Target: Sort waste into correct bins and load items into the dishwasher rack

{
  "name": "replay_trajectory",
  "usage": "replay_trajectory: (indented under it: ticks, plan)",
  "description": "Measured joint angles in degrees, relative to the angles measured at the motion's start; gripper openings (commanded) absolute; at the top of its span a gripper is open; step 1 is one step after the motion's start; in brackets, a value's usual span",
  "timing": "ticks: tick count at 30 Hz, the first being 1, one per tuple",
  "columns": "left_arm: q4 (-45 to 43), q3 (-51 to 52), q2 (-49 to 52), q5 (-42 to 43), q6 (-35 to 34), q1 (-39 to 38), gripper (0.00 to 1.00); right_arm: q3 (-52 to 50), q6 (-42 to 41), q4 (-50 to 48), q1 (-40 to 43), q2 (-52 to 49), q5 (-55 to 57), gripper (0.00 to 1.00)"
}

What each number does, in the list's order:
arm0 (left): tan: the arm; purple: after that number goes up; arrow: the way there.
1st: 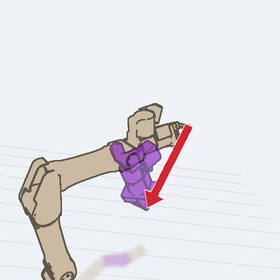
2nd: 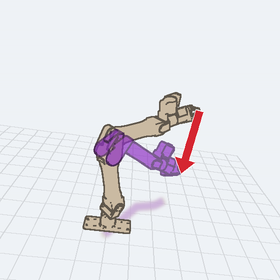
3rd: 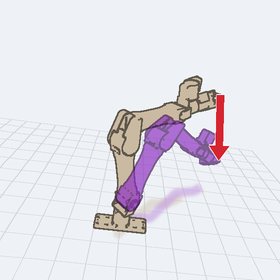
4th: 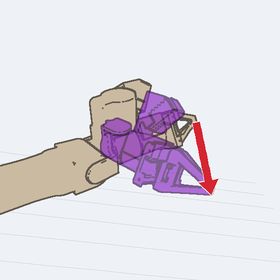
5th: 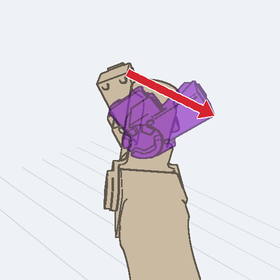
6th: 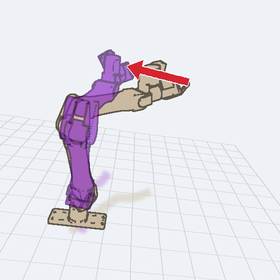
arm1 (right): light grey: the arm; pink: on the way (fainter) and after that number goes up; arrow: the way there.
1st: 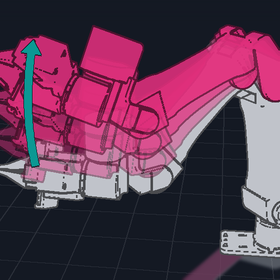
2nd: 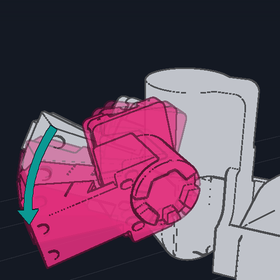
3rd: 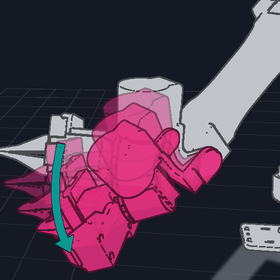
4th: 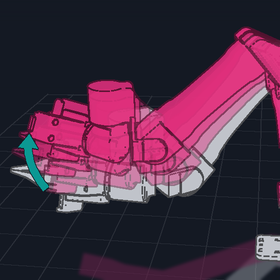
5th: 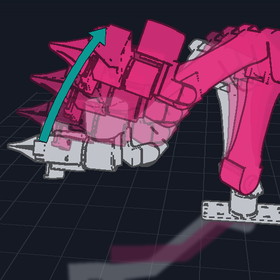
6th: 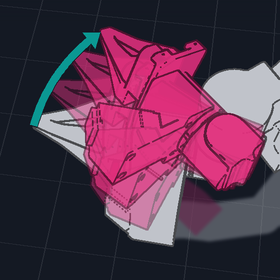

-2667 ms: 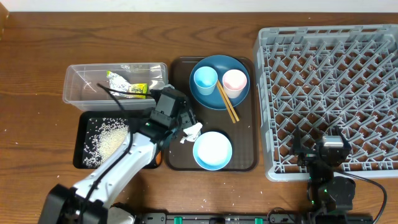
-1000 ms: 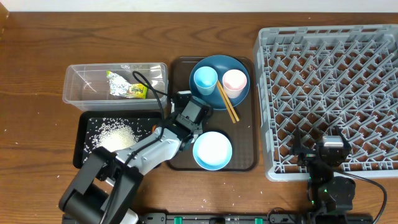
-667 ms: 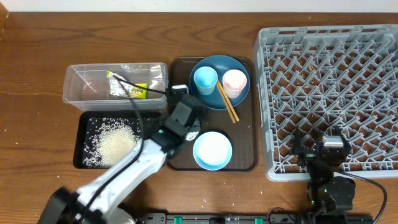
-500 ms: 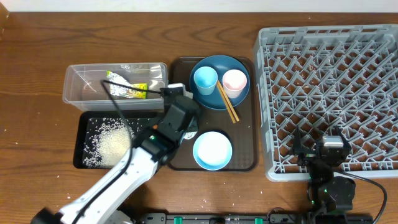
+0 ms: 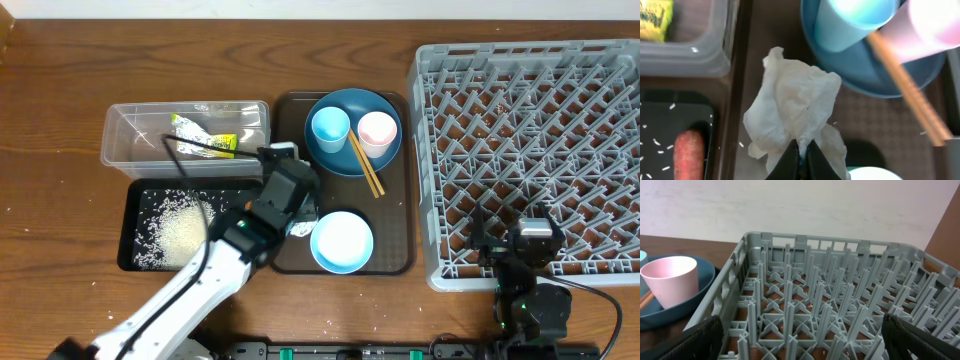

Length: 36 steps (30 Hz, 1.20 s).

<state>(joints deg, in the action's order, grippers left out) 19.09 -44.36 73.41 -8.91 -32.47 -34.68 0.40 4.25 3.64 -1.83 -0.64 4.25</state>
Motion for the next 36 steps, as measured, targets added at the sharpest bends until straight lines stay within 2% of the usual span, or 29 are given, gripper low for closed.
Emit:
replay_trajectory:
  ticks: [5,6,7,8,9,10,12,17,24,36]
  plan:
    - [-1.2,0.0,7.4,0.2,0.0,0.0,0.07,0.0,0.0,0.0,0.0,0.0,0.0,0.99]
    - [-2.1,0.0,9.2,0.2,0.0,0.0,0.1,0.0,0.0,0.0,0.0,0.0,0.0,0.99]
    - [-3.0,0.0,10.5,0.2,0.0,0.0,0.16,0.0,0.0,0.0,0.0,0.0,0.0,0.99]
    - [-3.7,0.0,11.5,0.2,0.2,0.0,0.27,0.0,0.0,0.0,0.0,0.0,0.0,0.99]
    - [-4.5,0.0,12.4,0.2,0.9,0.0,0.43,0.0,0.0,0.0,0.0,0.0,0.0,0.99]
    - [-5.5,0.0,12.7,0.3,1.3,0.0,0.55,0.0,0.0,0.0,0.0,0.0,0.0,0.99]
    - [-7.2,0.0,12.7,0.4,1.7,0.0,0.61,0.0,0.0,0.0,0.0,0.0,0.0,0.99]
    - [-9.2,0.0,10.1,0.5,4.4,0.1,0.64,0.0,0.0,0.0,0.0,0.0,0.0,0.99]
    - [-9.5,0.0,7.1,0.6,5.6,0.1,0.64,0.0,0.0,0.0,0.0,0.0,0.0,0.99]
    - [-12.1,0.0,17.3,0.6,5.8,0.1,0.64,0.0,0.0,0.0,0.0,0.0,0.0,0.99]
